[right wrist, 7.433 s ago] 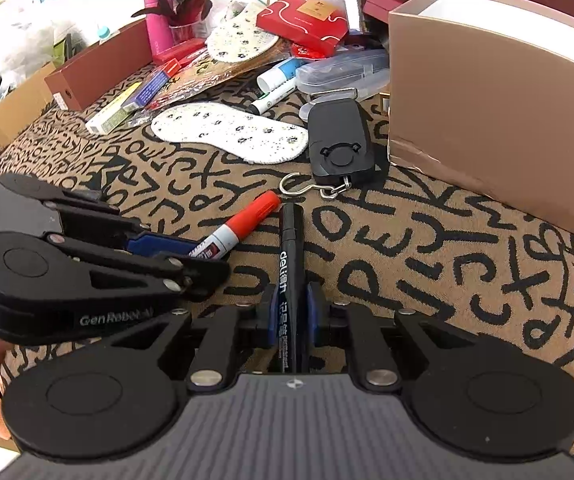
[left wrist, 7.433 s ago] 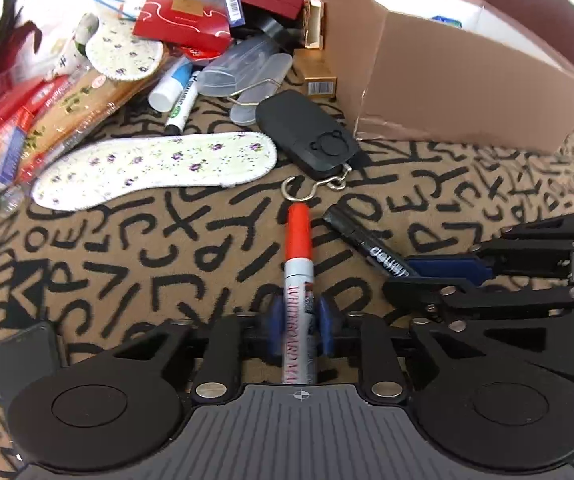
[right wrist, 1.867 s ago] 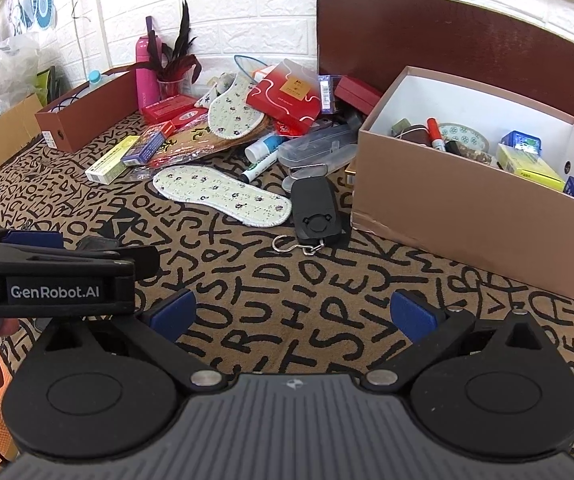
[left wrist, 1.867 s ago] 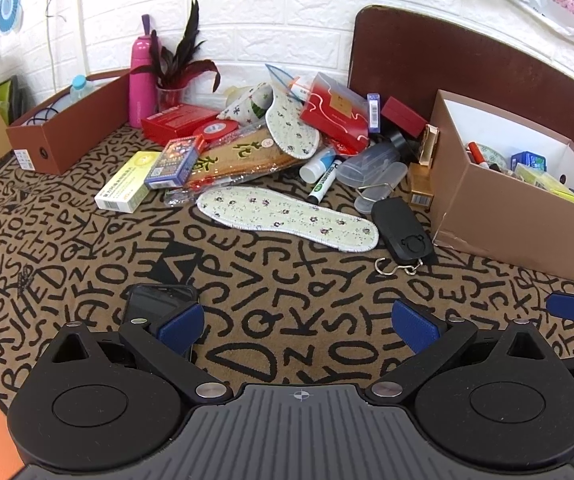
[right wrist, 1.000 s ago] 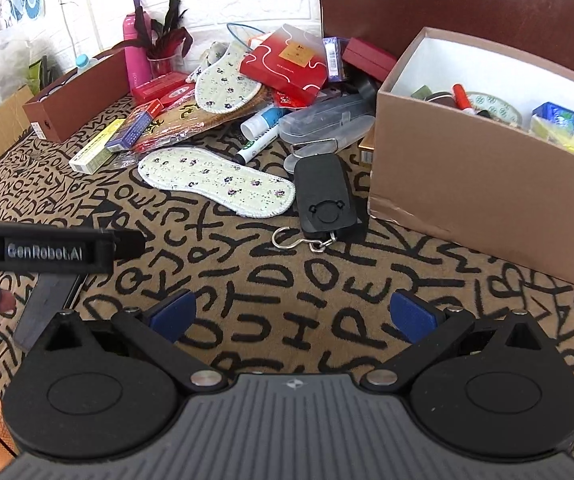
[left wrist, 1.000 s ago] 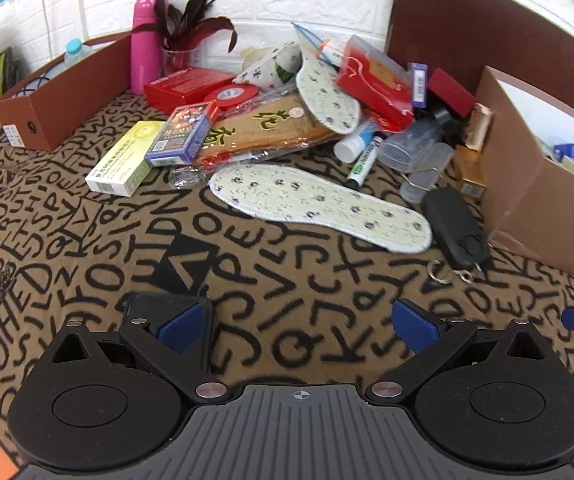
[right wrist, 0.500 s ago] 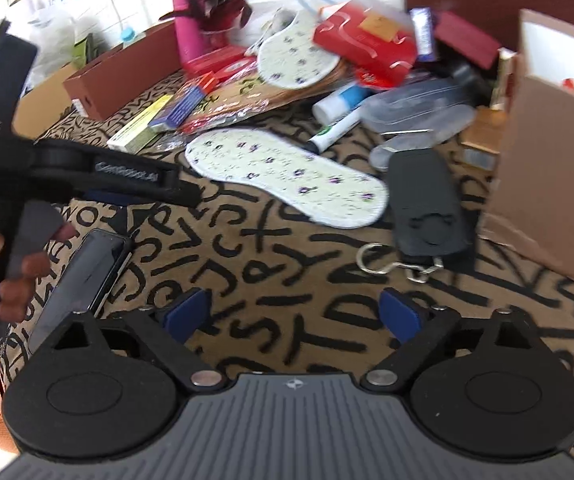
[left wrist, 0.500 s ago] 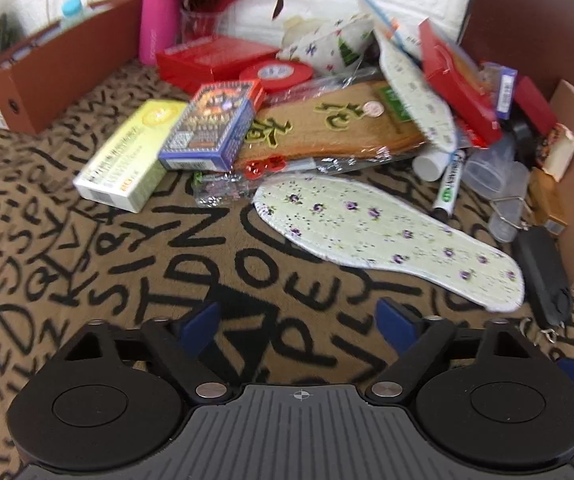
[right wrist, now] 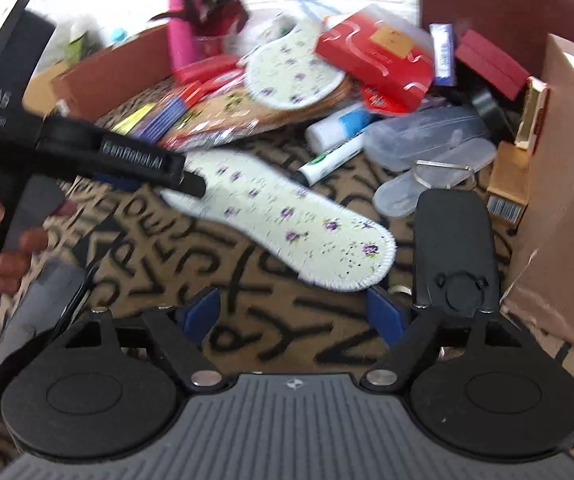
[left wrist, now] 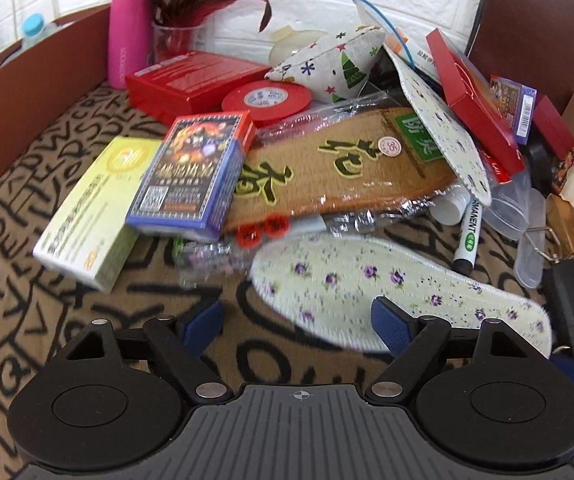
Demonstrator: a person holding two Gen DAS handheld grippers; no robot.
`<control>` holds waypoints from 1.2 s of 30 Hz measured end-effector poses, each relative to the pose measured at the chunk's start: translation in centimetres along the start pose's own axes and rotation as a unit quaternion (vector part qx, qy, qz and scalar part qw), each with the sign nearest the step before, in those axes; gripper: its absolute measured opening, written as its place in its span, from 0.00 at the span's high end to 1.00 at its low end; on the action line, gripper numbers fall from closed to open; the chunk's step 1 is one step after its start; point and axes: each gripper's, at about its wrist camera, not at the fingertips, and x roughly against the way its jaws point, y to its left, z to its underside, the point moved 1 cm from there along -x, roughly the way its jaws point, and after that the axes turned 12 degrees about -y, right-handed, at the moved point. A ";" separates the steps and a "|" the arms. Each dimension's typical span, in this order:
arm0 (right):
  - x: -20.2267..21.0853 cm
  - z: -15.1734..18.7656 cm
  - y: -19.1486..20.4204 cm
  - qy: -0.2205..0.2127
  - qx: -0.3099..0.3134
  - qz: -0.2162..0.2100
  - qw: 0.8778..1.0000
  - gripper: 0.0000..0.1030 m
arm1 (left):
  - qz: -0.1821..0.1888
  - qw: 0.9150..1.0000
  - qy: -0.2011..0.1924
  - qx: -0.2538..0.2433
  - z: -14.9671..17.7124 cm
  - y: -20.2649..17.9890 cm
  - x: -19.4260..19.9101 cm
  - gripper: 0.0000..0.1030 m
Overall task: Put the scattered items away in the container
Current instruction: 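Lower both grippers toward the white floral insole lying on the table, then close the left gripper on the insole while the right gripper grips its other end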
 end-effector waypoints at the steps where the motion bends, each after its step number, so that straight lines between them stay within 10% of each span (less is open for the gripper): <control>1: -0.1 -0.3 0.0 -0.002 -0.004 0.001 1.000 0.19 | 0.001 1.000 -0.002 -0.004 -0.2 0.0 -0.3 0.14; 20: -3.3 -1.5 -0.6 0.008 0.073 -0.005 0.997 0.13 | 0.011 0.999 -0.019 -0.031 -0.8 0.2 -0.8 0.39; 36: 9.6 5.0 -2.0 0.045 0.006 -0.010 0.999 0.21 | 0.122 0.986 0.047 -0.108 5.2 -4.7 6.5 0.34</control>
